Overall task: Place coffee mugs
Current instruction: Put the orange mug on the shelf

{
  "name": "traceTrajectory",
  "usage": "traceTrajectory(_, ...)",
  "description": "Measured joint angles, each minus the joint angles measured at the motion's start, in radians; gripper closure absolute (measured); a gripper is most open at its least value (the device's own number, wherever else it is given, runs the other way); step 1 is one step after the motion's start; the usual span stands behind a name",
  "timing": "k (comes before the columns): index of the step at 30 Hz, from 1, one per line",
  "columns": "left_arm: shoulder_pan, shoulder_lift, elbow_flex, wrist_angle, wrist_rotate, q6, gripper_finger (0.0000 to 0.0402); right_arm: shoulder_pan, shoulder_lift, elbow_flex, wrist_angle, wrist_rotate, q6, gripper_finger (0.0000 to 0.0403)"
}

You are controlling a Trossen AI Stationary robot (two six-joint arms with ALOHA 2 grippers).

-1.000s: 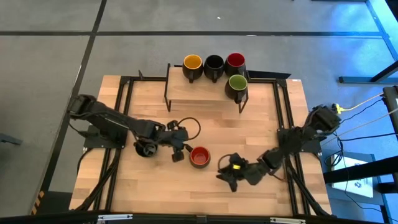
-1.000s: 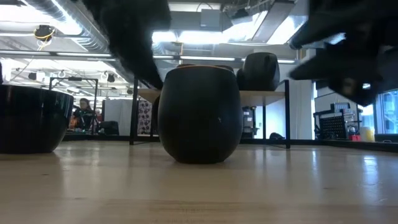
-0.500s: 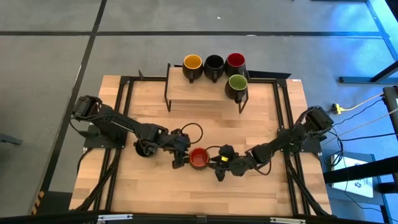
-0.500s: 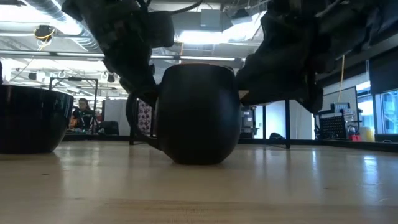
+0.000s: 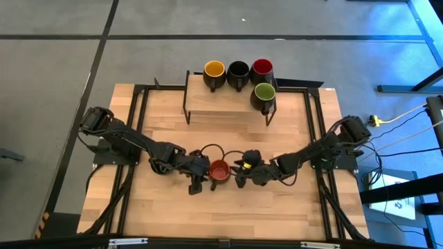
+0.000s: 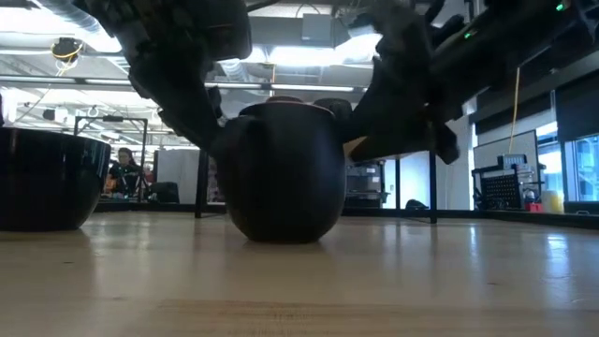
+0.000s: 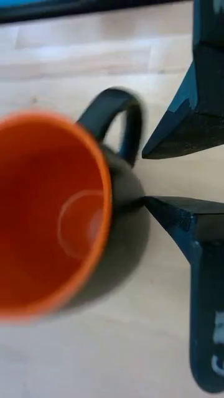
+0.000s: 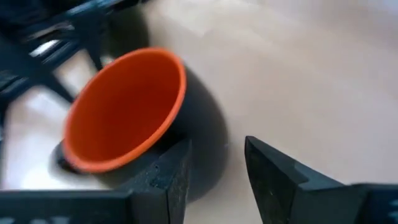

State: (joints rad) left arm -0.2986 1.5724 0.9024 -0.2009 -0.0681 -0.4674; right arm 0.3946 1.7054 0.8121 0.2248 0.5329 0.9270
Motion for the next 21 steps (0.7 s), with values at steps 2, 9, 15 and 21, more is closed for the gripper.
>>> traceTrajectory(2,0.001,0.001,0.0,0.012,0.02,0.004,0.0299,0.001,0.002,0.0,0.0,0.039,-0.042,0.026)
traceTrajectory(9,0.005,-0.06,0.004,-0.041,0.068,-0.019,0.0299,0.101,-0.086,0.001,-0.005,-0.053,-0.11,0.026)
traceTrajectory(15,0.005,-0.102,0.004,-0.061,-0.073,0.002,0.0299,0.223,-0.083,0.002,0.069,-0.046,-0.112,0.026)
traceTrajectory(21,0.007,-0.046,0.003,-0.045,-0.181,0.007,0.0299,0.212,-0.02,0.001,0.071,0.023,-0.112,0.026)
